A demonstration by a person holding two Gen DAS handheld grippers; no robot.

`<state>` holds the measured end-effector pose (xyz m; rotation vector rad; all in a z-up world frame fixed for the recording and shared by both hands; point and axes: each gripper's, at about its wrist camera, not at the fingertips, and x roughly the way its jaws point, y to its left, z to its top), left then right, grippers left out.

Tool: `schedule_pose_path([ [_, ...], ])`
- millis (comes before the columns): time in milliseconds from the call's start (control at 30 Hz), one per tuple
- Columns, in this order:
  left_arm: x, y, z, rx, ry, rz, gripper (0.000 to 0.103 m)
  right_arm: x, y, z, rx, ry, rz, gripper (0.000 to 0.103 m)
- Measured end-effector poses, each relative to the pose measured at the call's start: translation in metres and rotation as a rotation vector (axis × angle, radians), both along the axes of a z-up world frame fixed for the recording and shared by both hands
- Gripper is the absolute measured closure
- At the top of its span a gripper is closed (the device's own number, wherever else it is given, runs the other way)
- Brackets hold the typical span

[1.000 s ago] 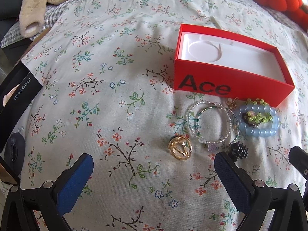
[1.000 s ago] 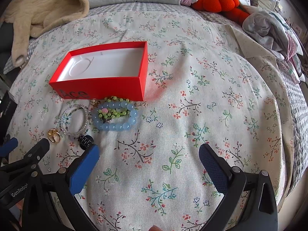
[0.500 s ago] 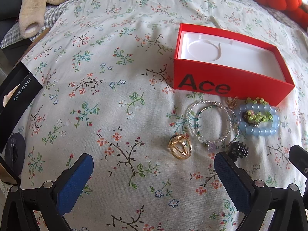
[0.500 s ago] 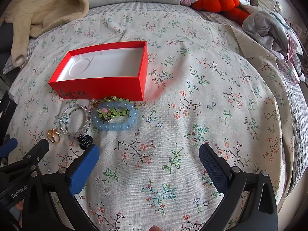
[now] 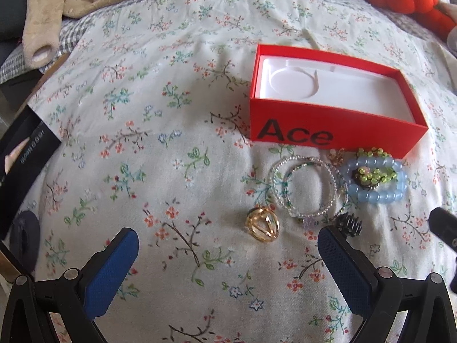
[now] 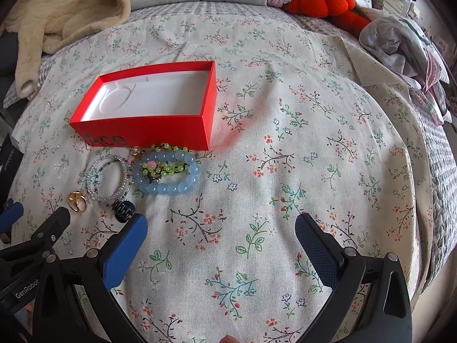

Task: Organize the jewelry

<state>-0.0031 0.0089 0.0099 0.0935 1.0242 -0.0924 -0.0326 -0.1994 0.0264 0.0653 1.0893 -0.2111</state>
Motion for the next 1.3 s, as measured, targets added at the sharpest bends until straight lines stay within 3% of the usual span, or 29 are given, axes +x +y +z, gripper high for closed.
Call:
schedule_pose_path([
  [333,0.038,0.009,0.013,-0.030,0.103,-0.093,0.000,0.034,-0.023,0.020,0.108,0.085,0.027,0.000],
  [467,0.056,0.023,0.000,-0.148,0.164,-0.056,0.001,0.050,-0.031,0.013,0.175,0.108,0.028,0.000],
  [533,0.062,0.027,-0.009,-0.211,0.210,-0.058,0.006,0.054,-0.035,0.004,0.209,0.119,0.024,0.000],
  [667,0.074,0.029,-0.013,-0.305,0.227,-0.081,0.020,0.064,-0.043,-0.015,0.313,0.177,0.019,0.017],
  [767,0.081,0.025,-0.019,-0.385,0.249,-0.102,0.032,0.071,-0.043,-0.019,0.329,0.175,0.034,0.027],
  [833,0.085,0.019,-0.024,-0.404,0.269,-0.123,0.045,0.075,-0.042,-0.024,0.347,0.184,0.043,0.036],
  [1000,0.089,0.003,-0.039,-0.386,0.313,-0.161,0.067,0.082,-0.041,-0.034,0.368,0.215,0.058,0.058],
  [1167,0.097,-0.006,-0.050,-0.337,0.328,-0.160,0.084,0.087,-0.040,-0.042,0.372,0.236,0.070,0.068],
  [1300,0.098,-0.014,-0.052,-0.304,0.316,-0.171,0.101,0.090,-0.030,-0.046,0.317,0.241,0.105,0.081],
])
